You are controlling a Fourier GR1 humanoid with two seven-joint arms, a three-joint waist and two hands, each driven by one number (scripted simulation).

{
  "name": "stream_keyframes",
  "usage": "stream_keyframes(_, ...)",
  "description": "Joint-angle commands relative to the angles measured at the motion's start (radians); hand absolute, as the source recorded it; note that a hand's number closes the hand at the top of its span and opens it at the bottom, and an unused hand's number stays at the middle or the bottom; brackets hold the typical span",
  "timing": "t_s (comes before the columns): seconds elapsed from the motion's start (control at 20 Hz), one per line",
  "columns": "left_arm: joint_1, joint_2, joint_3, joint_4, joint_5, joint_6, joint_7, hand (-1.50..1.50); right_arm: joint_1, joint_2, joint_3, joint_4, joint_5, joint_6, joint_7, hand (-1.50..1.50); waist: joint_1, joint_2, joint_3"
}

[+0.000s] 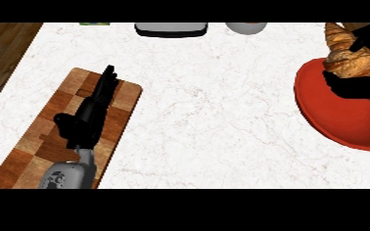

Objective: Pick the croissant from the placemat and place it in the bowl

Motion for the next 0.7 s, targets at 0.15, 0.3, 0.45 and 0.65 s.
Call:
stream_keyframes(0.15,0.014,-0.009,-0.011,-0.037,-0.019,0.015,0.026,0.00,0.066,-0.051,-0.104,0.329,0.022,-0.201,-0.289,1.50,0.004,0.002,0.001)
stream_keyframes(0.3,0.006,-0.023,-0.007,-0.036,-0.003,0.013,0.034,0.00,0.043,-0.098,-0.133,0.456,0.017,-0.223,-0.370,1.50,0.002,0.001,0.001)
stream_keyframes(0.45,-0.013,-0.012,0.007,-0.050,-0.003,0.013,0.082,0.00,0.022,-0.088,-0.142,0.551,0.025,-0.272,-0.384,1.50,-0.001,-0.001,0.000)
stream_keyframes(0.65,0.023,-0.005,0.017,0.042,0.010,-0.023,-0.054,0.00,-0.008,-0.164,-0.190,0.764,-0.067,-0.169,-0.514,1.50,0.004,0.003,0.000)
